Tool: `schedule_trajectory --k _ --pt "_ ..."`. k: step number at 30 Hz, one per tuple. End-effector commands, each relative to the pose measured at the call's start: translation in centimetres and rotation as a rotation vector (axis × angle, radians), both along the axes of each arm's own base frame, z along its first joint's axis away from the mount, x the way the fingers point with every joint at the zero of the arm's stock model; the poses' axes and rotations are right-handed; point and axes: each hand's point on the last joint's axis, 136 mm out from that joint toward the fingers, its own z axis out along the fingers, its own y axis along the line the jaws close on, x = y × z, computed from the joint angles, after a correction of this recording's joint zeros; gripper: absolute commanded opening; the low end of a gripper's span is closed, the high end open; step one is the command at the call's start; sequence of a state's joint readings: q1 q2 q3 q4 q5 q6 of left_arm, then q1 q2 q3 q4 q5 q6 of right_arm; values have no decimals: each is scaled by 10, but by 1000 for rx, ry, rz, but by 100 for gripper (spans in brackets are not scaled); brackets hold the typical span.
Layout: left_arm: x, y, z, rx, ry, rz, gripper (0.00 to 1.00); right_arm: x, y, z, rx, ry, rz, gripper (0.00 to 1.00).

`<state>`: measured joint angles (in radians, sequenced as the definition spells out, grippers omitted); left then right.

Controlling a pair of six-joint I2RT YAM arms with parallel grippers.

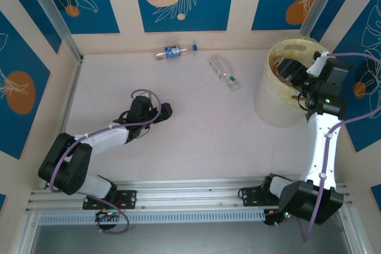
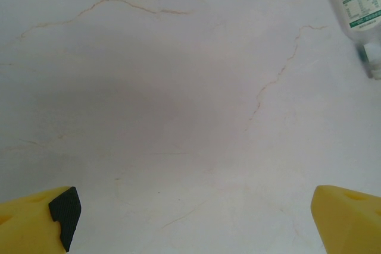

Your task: Put the plastic bottles in the bin

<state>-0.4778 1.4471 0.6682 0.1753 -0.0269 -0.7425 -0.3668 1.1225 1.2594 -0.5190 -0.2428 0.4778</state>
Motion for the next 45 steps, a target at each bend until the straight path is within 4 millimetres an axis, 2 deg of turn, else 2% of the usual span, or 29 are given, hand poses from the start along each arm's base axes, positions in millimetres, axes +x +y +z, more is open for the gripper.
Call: schedule_trajectory --k 1,4,9,15,19,22,24,28,35,39,45 --pt "4 0 0 -18 6 2 100 -8 0 5 -6 19 -14 88" --pt "4 0 -1 -19 7 4 100 -9 -1 11 -10 1 -20 96" --pt "4 1 -2 -14 11 3 100 -10 1 14 -1 -26 -28 98" --pt "12 1 9 52 -7 -26 100 -18 26 38 8 -130 57 100" --pt "33 -2 24 120 -41 -59 100 -29 54 62 5 -256 133 100" --pt "49 -2 32 124 -39 -52 100 -35 92 71 -29 -345 261 100" --pt "55 -3 37 111 -38 -37 100 -37 122 68 -86 -364 363 100" --pt "55 -5 33 51 -13 7 100 -26 170 40 -203 -296 516 100" --pt "27 15 11 36 59 87 100 19 214 -38 -416 -103 598 99" --pt "12 30 9 41 59 122 100 41 229 -79 -553 -13 612 99" --pt "5 48 16 41 25 200 100 85 227 -136 -574 217 549 99"
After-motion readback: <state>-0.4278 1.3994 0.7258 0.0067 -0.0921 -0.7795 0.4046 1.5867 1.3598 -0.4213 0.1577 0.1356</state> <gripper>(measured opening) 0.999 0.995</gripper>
